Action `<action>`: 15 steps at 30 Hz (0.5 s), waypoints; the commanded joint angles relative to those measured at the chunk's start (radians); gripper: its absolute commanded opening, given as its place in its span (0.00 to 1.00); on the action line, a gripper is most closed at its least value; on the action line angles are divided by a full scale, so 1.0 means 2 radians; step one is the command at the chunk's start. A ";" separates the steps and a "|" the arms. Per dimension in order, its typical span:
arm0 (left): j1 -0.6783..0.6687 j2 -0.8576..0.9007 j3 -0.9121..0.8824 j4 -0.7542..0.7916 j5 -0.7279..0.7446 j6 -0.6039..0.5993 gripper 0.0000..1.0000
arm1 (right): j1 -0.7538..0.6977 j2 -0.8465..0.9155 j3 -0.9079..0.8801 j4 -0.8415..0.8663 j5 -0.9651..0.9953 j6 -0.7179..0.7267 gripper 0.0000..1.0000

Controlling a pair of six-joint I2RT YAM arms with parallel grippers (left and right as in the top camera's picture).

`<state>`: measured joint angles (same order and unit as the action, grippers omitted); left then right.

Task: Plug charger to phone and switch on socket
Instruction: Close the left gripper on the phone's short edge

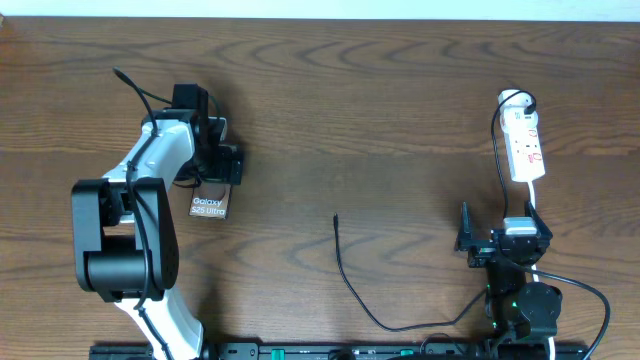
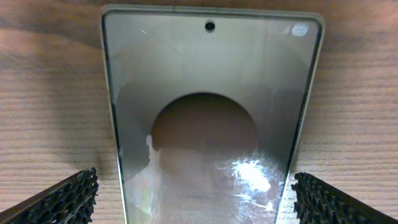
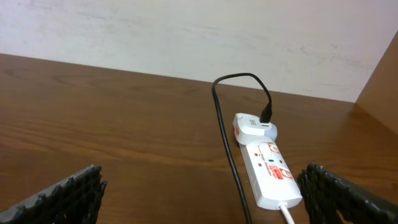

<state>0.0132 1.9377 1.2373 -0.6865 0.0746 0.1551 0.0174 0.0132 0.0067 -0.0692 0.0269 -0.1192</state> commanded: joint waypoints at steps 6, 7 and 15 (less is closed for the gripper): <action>0.002 0.001 -0.026 0.009 -0.007 0.004 0.98 | -0.004 0.000 -0.001 -0.002 0.004 0.007 0.99; 0.002 0.001 -0.026 0.009 -0.007 0.004 0.99 | -0.004 -0.001 -0.001 -0.002 0.004 0.007 0.99; 0.002 0.001 -0.026 0.010 -0.007 0.004 0.98 | -0.004 -0.001 -0.001 -0.002 0.004 0.007 0.99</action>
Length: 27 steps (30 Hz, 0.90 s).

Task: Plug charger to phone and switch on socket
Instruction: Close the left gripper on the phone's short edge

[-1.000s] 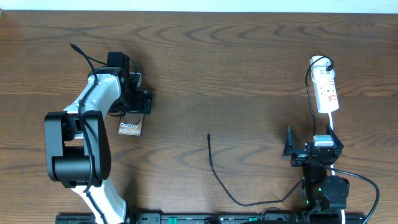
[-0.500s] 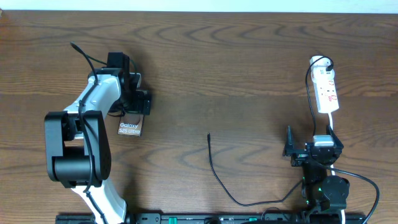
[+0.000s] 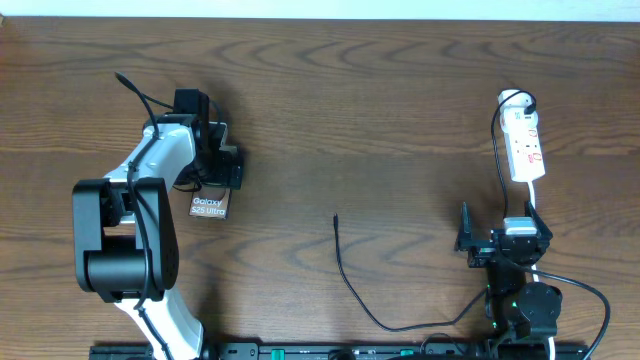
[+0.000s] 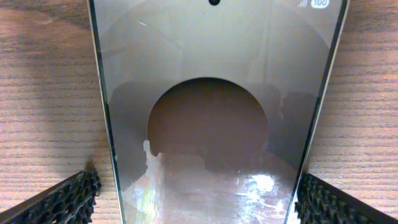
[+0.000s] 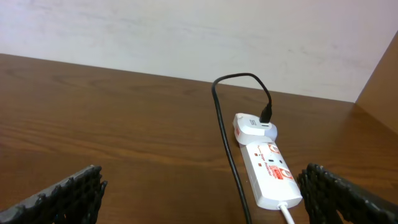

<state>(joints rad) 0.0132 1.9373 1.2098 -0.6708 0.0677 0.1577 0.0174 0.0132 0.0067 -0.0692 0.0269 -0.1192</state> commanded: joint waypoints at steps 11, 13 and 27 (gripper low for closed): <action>0.002 0.001 -0.012 0.003 -0.004 0.003 0.99 | -0.004 0.000 -0.001 -0.002 0.004 0.007 0.99; 0.002 0.001 -0.012 0.004 -0.004 0.003 1.00 | -0.004 -0.001 -0.001 -0.002 0.004 0.007 0.99; 0.002 0.001 -0.012 0.004 -0.004 0.003 0.76 | -0.004 0.000 -0.001 -0.002 0.004 0.007 0.99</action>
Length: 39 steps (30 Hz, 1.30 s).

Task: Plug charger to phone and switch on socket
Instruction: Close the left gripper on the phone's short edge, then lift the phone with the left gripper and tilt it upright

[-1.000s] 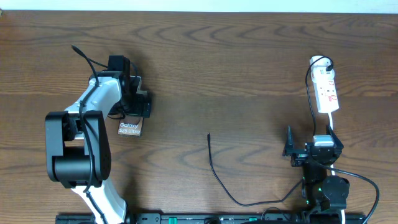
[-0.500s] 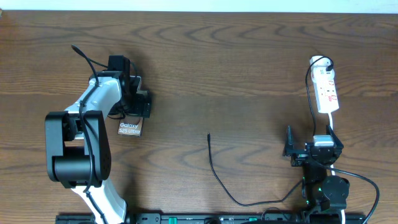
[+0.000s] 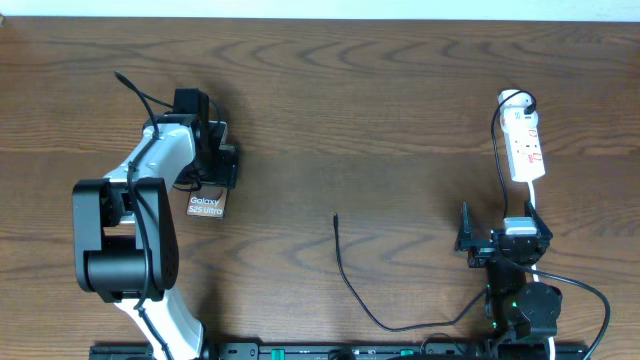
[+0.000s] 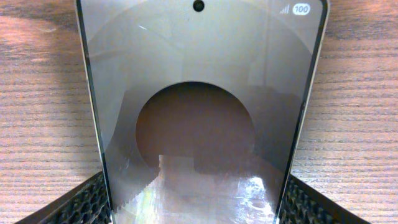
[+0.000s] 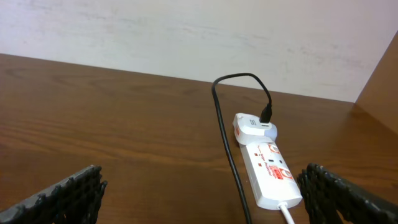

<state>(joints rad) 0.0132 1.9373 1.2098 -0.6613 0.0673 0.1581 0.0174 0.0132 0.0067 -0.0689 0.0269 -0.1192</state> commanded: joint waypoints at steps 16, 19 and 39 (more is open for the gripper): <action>0.002 0.001 -0.012 -0.001 -0.004 0.003 0.69 | -0.004 -0.001 -0.001 -0.002 0.004 0.007 0.99; 0.002 0.001 -0.012 -0.001 -0.004 0.003 0.64 | -0.004 -0.001 -0.001 -0.002 0.004 0.007 0.99; 0.002 0.001 -0.012 0.002 -0.004 0.003 0.22 | -0.004 -0.001 -0.001 -0.002 0.004 0.007 0.99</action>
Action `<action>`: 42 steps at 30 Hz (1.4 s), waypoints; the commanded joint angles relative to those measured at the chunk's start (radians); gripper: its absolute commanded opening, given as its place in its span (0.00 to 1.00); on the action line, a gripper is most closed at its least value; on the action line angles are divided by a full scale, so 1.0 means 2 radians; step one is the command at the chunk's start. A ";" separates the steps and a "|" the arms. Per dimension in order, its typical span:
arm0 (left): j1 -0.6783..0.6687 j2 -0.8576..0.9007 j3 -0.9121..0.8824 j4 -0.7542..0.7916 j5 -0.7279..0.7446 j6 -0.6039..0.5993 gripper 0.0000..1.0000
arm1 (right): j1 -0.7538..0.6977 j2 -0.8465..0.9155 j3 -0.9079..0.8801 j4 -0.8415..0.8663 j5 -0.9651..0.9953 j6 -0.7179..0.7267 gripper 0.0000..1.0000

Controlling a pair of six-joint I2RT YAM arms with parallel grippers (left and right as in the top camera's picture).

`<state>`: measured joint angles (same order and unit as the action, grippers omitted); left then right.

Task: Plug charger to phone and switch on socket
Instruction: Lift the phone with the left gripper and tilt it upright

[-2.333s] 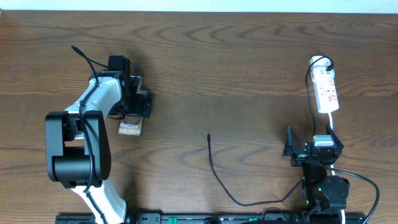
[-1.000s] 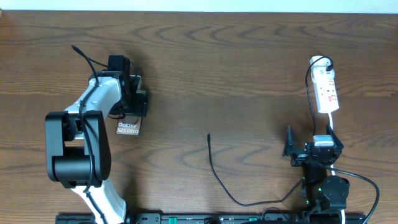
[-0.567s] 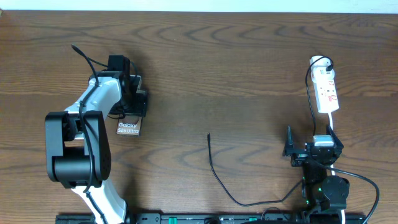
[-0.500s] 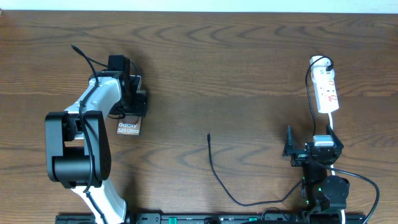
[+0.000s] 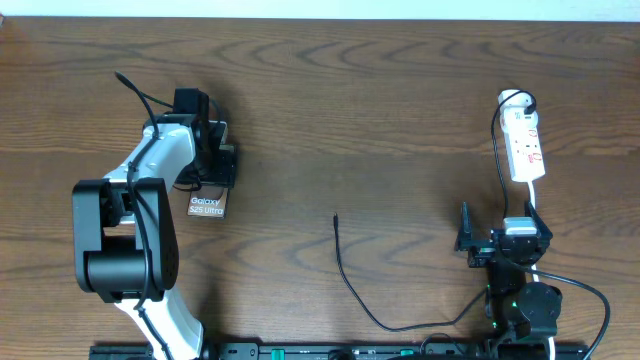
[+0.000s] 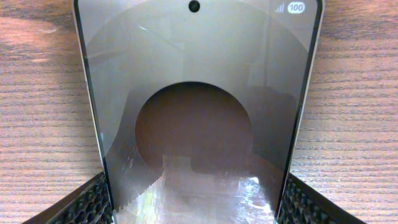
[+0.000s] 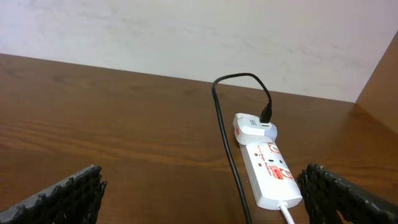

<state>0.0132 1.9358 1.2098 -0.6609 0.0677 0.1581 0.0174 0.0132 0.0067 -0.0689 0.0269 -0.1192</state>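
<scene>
The phone (image 6: 196, 93) lies screen up on the table and fills the left wrist view; its status bar reads 100. My left gripper (image 6: 196, 202) is shut on it, with the black fingers (image 6: 93, 202) pressed against both long edges. From overhead, the left gripper (image 5: 213, 165) covers the phone's far part, and the Galaxy S25 Ultra sticker (image 5: 207, 206) shows at the near end. The charger cable's free end (image 5: 335, 217) lies mid-table. The white socket strip (image 7: 270, 174) holds the charger adapter (image 7: 252, 126). My right gripper (image 7: 199, 190) is open and holds nothing.
The black cable (image 5: 360, 295) curves from mid-table toward the near edge, then right past the right arm's base (image 5: 520, 300). Another stretch of the cable (image 7: 227, 143) runs up to the adapter. A pale wall (image 7: 186, 37) stands behind the table's far edge.
Almost nothing differs. My left gripper remains shut on the phone's edges, and the phone sits a touch lower in the wrist view. The right arm, cable and strip are as before.
At first my left gripper was open over the phone, fingers well clear of its edges. Half a second later it was lower over the screen, still open. By 1.3 s ago the fingers had shut on the phone's sides, where they remain. The right gripper stayed open and still.
</scene>
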 commanded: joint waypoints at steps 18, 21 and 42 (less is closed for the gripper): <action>0.002 -0.059 0.009 0.004 -0.004 -0.002 0.07 | -0.004 -0.001 -0.001 -0.002 0.004 0.007 0.99; 0.002 -0.097 0.009 0.004 -0.003 -0.016 0.08 | -0.004 -0.001 -0.001 -0.002 0.004 0.007 0.99; 0.002 -0.241 0.009 0.012 0.318 -0.458 0.07 | -0.004 0.000 -0.001 -0.002 0.004 0.007 0.99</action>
<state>0.0132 1.4723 1.2095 -0.6464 0.4923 -0.4484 0.0174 0.0132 0.0067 -0.0692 0.0269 -0.1188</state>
